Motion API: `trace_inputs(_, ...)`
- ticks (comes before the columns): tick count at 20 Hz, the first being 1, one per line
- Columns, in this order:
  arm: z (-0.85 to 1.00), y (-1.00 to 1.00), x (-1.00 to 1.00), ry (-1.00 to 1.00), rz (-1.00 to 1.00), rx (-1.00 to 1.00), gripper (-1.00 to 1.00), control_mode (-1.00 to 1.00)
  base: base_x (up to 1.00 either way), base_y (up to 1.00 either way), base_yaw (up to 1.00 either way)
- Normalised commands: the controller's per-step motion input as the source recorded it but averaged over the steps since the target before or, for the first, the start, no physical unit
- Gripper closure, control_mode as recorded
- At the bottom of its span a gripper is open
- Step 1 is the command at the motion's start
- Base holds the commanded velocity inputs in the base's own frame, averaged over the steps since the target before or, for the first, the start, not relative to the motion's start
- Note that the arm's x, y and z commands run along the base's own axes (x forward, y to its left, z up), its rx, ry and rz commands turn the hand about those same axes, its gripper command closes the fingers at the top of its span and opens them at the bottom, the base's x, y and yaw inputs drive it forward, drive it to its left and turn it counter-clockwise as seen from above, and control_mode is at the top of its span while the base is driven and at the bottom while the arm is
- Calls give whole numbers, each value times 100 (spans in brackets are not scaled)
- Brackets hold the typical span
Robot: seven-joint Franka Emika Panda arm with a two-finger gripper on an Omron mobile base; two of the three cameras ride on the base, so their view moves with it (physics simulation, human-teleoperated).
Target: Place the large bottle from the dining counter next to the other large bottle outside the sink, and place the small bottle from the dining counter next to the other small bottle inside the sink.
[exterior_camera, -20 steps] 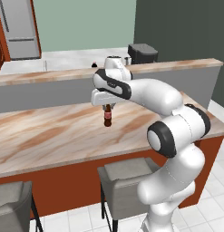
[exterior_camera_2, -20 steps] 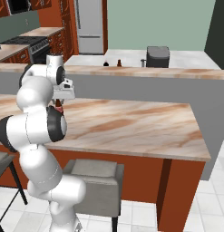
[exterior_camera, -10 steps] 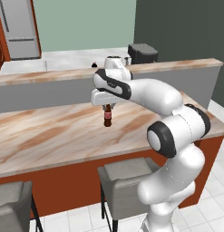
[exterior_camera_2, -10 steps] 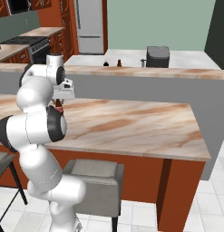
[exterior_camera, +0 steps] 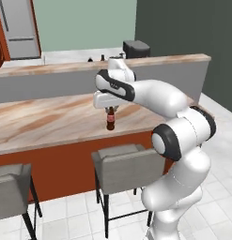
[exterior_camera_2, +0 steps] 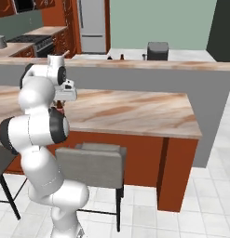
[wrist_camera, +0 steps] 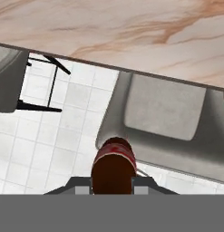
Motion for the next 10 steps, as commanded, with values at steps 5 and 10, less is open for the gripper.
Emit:
trace_inputs(5,0,0,0,0,0,0,100,100,-51,-89,0)
trace_inputs(10,0,0,0,0,0,0,100,100,-11,-100,0)
